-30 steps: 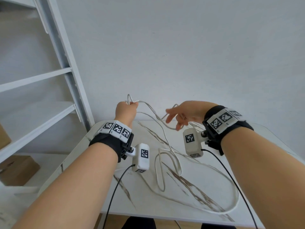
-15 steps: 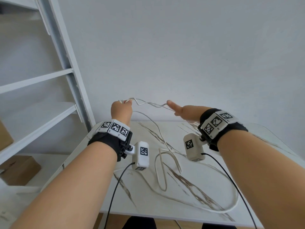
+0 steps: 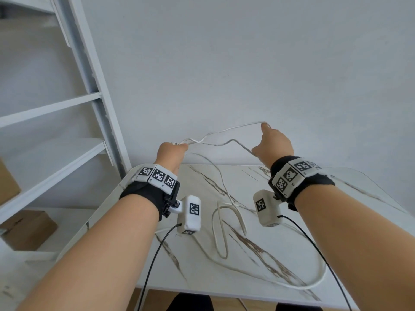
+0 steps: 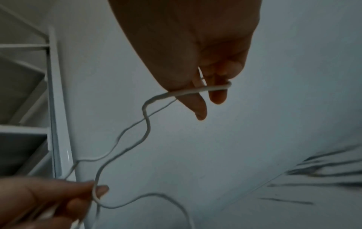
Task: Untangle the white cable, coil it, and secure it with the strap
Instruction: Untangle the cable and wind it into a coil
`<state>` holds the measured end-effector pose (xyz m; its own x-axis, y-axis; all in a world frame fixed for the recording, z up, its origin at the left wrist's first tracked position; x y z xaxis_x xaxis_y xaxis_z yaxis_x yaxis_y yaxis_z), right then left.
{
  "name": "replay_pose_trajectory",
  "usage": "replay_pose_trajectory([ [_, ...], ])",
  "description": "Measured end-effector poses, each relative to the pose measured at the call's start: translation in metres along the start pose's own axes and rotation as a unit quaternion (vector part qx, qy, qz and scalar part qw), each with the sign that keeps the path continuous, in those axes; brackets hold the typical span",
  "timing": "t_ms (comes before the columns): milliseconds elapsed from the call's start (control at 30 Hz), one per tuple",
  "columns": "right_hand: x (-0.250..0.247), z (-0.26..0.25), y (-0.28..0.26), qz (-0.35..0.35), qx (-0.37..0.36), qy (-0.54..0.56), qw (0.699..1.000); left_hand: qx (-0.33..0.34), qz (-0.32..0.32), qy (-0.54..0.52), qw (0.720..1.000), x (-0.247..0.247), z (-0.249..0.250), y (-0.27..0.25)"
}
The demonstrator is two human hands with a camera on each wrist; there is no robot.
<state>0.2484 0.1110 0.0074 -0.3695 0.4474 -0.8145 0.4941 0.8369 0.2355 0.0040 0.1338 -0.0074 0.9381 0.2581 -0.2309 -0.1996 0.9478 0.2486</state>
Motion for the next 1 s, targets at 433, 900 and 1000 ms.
replay_pose_trajectory([
  [433, -0.006, 0.013, 0.009, -0.215, 0.185, 0.425, 0.860, -0.025, 0.003, -0.037, 0.999, -0.011, -0.007, 0.003],
  [900, 0.012, -0.033, -0.030, -0.297, -0.046, 0.226, 0.927, 0.006, -0.088, 0.119, 0.989, 0.024, 0.019, 0.003],
  [1000, 0.010, -0.038, -0.039, -0.381, -0.069, 0.212, 0.897, -0.017, -0.049, 0.193, 0.980, 0.025, 0.024, 0.004],
])
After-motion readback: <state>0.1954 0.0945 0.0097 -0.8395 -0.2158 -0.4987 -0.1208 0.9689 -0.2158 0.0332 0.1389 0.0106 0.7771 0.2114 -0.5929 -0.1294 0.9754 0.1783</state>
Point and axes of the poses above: each hand's wrist, its own y-axis towards the middle knuckle, its own x-axis out of the palm, z = x × y, the point moved 2 cm from there along y, towards the middle knuckle, and after that the axes turned 15 degrees about x, right-handed, at the moved point
